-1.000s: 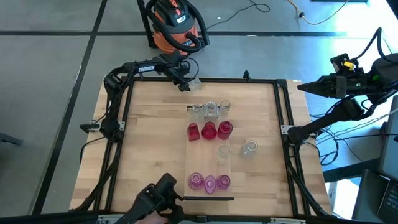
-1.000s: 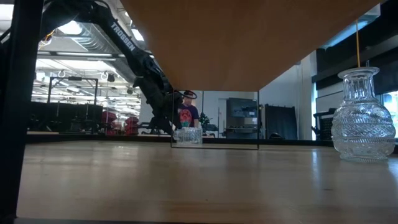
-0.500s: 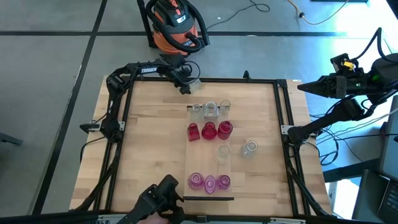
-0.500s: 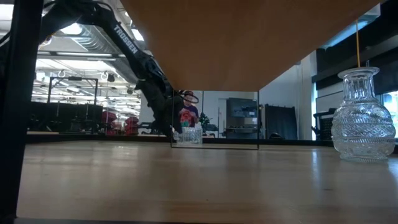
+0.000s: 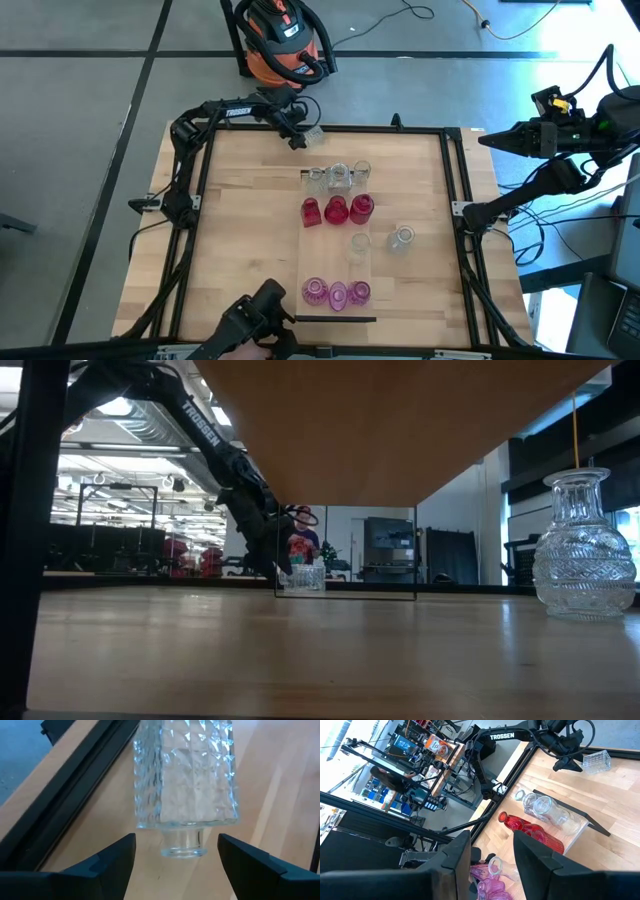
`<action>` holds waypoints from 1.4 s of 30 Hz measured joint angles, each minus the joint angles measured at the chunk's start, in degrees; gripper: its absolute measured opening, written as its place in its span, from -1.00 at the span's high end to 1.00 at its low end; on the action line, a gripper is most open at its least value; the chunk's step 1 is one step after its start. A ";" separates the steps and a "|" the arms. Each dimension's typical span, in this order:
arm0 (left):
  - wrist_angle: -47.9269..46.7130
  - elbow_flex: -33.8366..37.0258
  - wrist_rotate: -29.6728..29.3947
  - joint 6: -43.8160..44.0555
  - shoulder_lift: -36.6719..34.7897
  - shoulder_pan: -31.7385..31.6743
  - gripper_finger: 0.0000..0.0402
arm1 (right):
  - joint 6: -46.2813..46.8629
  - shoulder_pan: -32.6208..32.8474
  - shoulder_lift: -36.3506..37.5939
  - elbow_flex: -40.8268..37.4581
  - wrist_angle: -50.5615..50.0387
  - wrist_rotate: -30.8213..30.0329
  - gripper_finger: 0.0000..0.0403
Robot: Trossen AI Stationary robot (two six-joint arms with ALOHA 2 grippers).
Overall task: Sort vases onto shelf
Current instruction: Put the transparent vase on the shelf aligned with the transparent vase on the bottom
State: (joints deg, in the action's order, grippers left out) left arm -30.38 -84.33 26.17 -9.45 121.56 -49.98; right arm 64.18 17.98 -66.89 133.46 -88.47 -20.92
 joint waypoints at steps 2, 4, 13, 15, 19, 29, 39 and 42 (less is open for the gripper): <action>-0.04 0.00 0.00 0.00 0.00 0.02 -0.37 | 0.00 0.02 -0.01 -0.01 0.00 -0.01 0.35; 0.02 0.00 0.20 0.00 0.00 0.02 -0.37 | -0.02 0.02 0.00 0.01 0.00 0.01 0.35; 0.01 0.00 0.46 0.00 0.00 0.02 -0.24 | 0.00 0.01 -0.01 0.01 0.02 0.00 0.35; 0.01 0.00 0.48 0.00 0.00 0.02 -0.17 | -0.01 0.02 -0.01 0.01 0.01 -0.01 0.35; 0.01 0.00 0.50 0.00 0.00 0.00 -0.02 | -0.02 0.00 0.00 0.00 0.02 -0.01 0.35; 0.01 -0.01 0.52 -0.12 0.00 0.01 0.33 | 0.00 0.01 -0.01 -0.01 0.02 -0.01 0.35; -1.71 -0.11 -1.14 -1.42 -0.13 -0.11 0.42 | 0.00 0.01 0.00 -0.01 0.02 0.00 0.35; -4.54 -0.14 -1.63 -1.42 -0.17 -0.15 0.42 | 0.00 0.01 0.00 -0.01 0.01 -0.01 0.35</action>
State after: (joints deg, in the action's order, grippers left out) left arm -34.92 -84.48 24.54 -10.87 121.38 -50.13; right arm 64.18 17.99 -66.89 133.45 -88.45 -20.93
